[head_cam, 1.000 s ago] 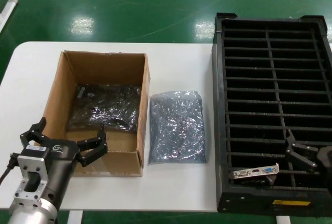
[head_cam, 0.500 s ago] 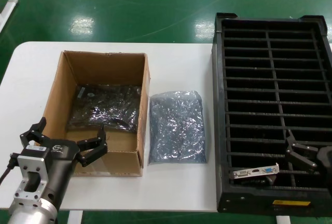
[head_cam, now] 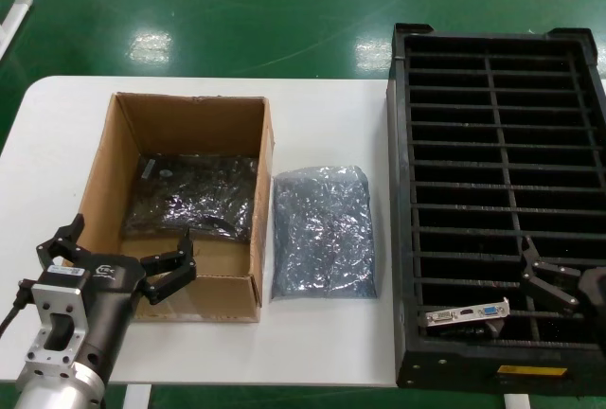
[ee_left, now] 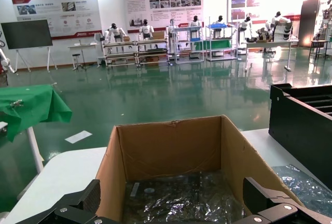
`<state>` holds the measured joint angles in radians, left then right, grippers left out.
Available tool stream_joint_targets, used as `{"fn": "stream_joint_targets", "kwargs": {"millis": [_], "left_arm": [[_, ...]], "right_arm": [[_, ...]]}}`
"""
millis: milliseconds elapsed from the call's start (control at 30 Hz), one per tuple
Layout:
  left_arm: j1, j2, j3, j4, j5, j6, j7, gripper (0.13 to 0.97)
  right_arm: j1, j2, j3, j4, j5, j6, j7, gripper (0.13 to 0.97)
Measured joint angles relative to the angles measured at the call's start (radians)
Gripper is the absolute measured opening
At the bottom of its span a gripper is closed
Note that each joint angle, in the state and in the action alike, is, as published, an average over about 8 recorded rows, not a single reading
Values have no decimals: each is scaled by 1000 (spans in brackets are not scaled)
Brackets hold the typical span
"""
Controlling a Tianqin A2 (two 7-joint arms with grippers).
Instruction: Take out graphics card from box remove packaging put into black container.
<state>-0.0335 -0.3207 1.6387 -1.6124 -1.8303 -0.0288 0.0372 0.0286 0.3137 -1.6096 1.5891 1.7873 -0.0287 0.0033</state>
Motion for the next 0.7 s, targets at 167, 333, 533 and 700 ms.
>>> {"fn": "stream_joint_targets", "kwargs": {"millis": [167,333,533,700], "left_arm": [[0,0,0,0,0,0,0,966],[0,0,0,0,0,0,0,966],[0,0,0,0,0,0,0,966],[0,0,0,0,0,0,0,966]], "right_arm": [[0,0,0,0,0,0,0,966],[0,0,0,0,0,0,0,966],[0,0,0,0,0,0,0,966],[0,0,0,0,0,0,0,966]]}}
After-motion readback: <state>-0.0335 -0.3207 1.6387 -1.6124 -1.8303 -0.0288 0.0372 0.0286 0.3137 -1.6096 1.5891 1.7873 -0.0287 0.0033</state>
